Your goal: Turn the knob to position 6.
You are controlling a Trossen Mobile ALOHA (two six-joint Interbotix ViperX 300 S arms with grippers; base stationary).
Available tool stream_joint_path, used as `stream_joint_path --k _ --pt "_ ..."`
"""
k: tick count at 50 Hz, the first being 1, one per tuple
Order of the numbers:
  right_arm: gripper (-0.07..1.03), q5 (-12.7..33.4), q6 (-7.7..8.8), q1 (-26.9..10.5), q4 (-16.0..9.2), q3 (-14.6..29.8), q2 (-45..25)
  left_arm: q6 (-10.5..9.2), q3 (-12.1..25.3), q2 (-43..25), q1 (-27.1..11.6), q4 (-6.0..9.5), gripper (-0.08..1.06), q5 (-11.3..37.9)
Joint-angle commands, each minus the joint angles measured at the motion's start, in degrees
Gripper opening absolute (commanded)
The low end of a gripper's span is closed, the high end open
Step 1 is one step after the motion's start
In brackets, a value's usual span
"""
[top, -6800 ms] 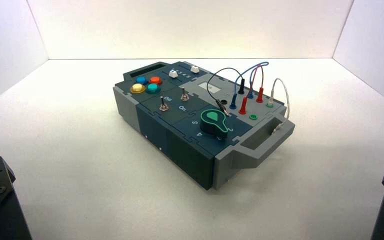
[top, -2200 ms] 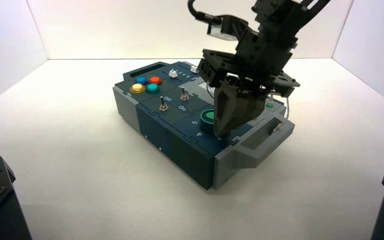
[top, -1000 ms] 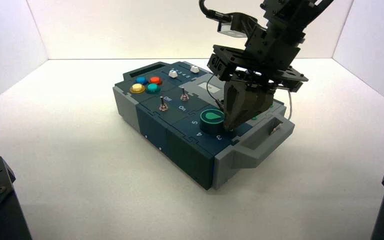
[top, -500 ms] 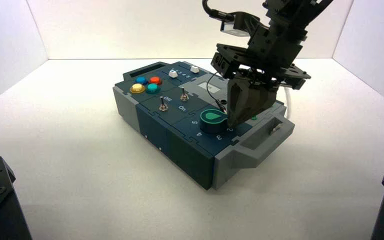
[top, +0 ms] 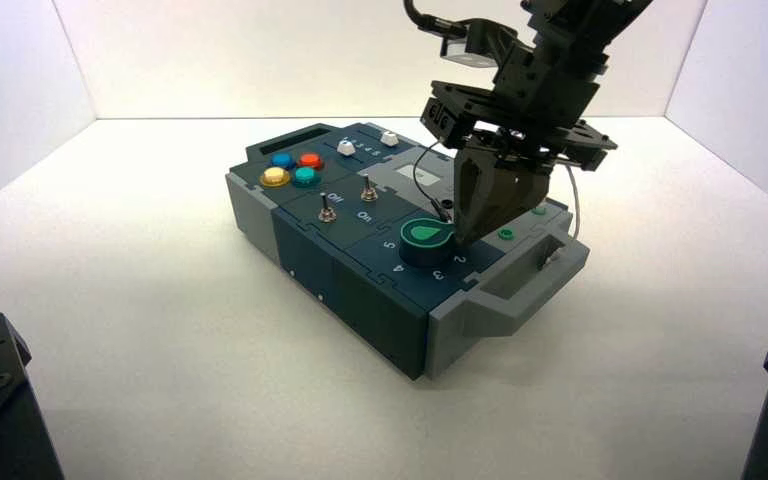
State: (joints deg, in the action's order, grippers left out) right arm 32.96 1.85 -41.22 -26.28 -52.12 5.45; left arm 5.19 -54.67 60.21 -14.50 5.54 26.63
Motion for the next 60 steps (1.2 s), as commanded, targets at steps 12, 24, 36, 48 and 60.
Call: stream_joint_path --k 12,24,36,48,60 --pt "-0.02 0.09 -0.09 0.35 0.53 2.64 -1.23 0.26 2.2 -0.53 -0.09 0.0 -0.03 -0.62" --pt "-0.02 0.35 -0.09 0.7 1.23 3.08 -1.49 0.18 2.37 -0.53 -0.09 0.09 -0.03 -0.62" --pt "-0.02 0.79 -0.09 1.85 2.2 3.87 -1.93 0.18 2.46 -0.53 -0.09 0.09 -0.03 -0.62" --pt "-0.02 1.14 -0.09 2.11 3.16 4.92 -2.9 0.0 2.46 -0.53 -0.09 0.09 -0.03 -0.62" --pt "-0.02 1.23 -0.09 2.11 3.52 5.89 -3.96 -0.09 2.46 -0.7 -0.09 0.09 -0.03 -0.62"
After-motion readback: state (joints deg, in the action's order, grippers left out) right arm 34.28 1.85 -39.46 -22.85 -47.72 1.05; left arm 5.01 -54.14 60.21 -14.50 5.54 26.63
